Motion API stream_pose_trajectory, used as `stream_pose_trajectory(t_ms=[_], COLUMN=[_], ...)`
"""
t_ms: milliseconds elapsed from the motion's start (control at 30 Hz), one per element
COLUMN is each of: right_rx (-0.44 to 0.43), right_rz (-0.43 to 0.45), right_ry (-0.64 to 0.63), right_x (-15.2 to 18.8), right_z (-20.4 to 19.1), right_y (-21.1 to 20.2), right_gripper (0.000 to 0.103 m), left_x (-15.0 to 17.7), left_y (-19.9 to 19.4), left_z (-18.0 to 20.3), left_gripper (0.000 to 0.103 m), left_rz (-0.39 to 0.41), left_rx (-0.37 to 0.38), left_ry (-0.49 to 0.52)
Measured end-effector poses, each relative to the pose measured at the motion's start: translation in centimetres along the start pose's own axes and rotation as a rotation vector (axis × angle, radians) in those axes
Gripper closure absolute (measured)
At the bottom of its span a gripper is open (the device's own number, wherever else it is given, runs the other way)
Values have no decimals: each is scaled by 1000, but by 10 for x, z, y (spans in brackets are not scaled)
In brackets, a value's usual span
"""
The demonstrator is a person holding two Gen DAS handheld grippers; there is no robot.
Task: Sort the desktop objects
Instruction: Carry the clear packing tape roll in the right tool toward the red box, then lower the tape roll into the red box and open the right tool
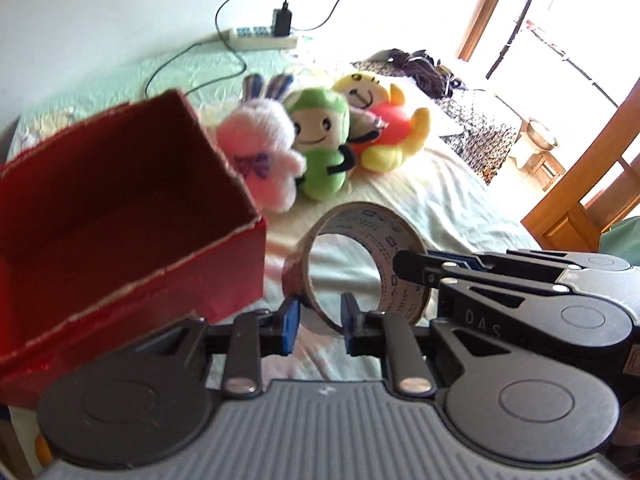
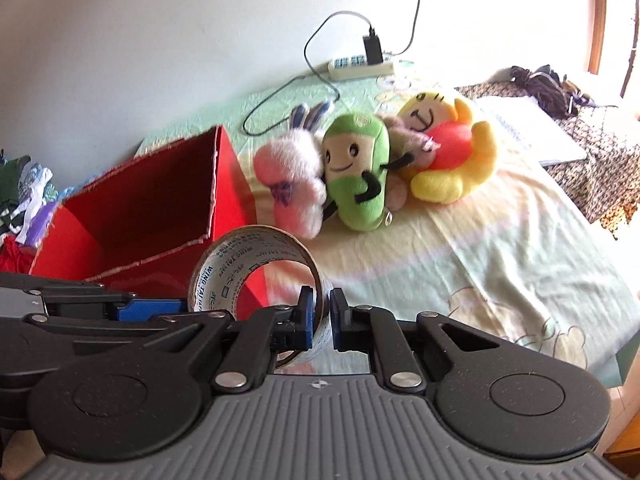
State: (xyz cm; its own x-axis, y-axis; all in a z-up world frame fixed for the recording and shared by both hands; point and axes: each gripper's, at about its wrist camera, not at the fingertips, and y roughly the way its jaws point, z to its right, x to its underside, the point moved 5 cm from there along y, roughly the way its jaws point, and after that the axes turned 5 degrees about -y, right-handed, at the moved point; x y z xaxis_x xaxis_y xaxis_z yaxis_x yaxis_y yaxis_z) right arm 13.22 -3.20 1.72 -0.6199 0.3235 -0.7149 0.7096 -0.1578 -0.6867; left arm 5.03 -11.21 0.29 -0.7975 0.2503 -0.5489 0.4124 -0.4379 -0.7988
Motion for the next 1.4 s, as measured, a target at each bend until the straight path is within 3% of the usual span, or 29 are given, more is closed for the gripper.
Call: stream_pose_trajectory(t_ms=[200,400,533,733,1000,1233,1400], right_rx=[-24,-131,-237,-308,-337,-316,-317], right_rz=[137,223,138,-63,-318,-427,-455], right_ry=[2,-74,-97,-176,-171,-228,-259], right_x=[-44,-85,-103,-100,-81,-72,-73], right_z=[-4,-46,-79,-137,-179,-200,-206], right_y=[-19,-13,23,85,158,196,212], right_gripper=[93,93,93,92,92,94,94], left_x=[-39,-72,-76,-76,-60,-51,-45], left_y=[-30,-60,-68,-43,-4,20,14], left_z=[5,-30,-77,-152,-233,-265,-278], left_gripper=[87,87,87,88,89,88,87], left_rz=[137,254,243,162,30,-45,-23], left_rx=[-17,-131,-215,-345,-353,-365,-366], left_ry=[35,-11,-84,-158,-339,-402,-450])
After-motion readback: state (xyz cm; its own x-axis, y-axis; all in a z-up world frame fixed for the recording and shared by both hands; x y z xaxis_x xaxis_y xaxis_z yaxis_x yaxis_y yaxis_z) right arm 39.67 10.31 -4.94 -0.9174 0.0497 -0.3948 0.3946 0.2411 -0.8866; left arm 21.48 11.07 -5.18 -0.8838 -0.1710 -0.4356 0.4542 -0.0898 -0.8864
